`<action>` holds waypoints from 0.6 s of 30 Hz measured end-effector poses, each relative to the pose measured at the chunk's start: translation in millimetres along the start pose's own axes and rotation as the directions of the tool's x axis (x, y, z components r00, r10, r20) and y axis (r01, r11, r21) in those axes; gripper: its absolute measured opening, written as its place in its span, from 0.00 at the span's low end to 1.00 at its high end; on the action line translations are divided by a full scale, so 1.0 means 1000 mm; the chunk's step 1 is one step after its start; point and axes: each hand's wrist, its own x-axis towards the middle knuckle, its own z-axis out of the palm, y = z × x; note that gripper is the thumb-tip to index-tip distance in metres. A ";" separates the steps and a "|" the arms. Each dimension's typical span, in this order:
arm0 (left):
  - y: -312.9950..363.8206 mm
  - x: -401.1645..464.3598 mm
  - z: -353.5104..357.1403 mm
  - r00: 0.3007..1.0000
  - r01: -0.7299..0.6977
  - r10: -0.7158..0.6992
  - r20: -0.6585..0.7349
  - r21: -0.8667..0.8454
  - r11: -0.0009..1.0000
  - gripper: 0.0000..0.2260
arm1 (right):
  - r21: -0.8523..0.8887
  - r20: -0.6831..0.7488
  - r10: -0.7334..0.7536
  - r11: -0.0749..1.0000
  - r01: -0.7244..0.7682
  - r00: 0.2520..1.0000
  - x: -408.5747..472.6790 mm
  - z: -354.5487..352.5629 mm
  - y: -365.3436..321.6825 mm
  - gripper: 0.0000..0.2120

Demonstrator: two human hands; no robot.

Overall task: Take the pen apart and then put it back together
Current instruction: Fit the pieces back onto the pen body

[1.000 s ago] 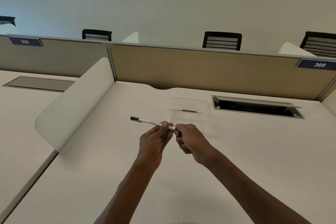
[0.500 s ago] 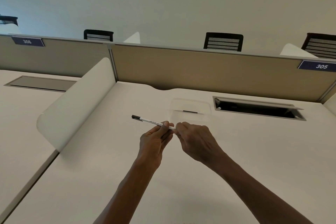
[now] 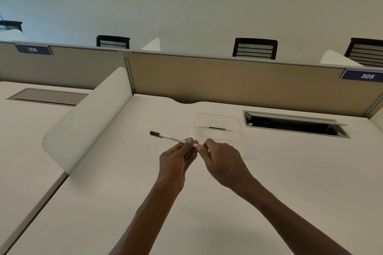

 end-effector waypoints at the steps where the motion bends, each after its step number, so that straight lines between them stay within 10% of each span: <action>1: 0.000 0.000 0.000 1.000 0.003 -0.003 -0.006 -0.002 1.000 0.09 | -0.157 -0.033 -0.122 0.981 0.116 0.992 -0.002 0.001 0.004 0.18; 6: -0.002 0.000 0.000 1.000 0.015 -0.015 -0.005 0.032 0.999 0.10 | -0.287 0.019 -0.287 0.916 0.280 0.958 -0.001 0.000 0.013 0.12; 9: -0.003 0.000 -0.001 1.000 0.021 -0.021 0.012 0.011 1.000 0.09 | 0.162 -0.003 -0.089 0.983 0.088 0.996 0.000 0.008 0.004 0.16; 12: -0.005 0.000 -0.003 0.999 0.006 -0.007 0.038 0.016 1.000 0.09 | 0.789 0.334 0.297 0.432 -0.437 0.895 0.001 0.012 -0.008 0.18; 15: -0.006 -0.001 -0.004 0.999 -0.018 0.017 0.038 0.012 1.000 0.07 | 0.711 0.703 0.269 -0.249 -0.658 0.658 0.005 0.009 -0.012 0.20; 18: -0.005 -0.002 -0.005 1.000 -0.019 0.019 0.017 0.015 1.000 0.07 | 0.732 0.672 0.261 -0.096 -0.674 0.693 0.007 0.005 -0.010 0.19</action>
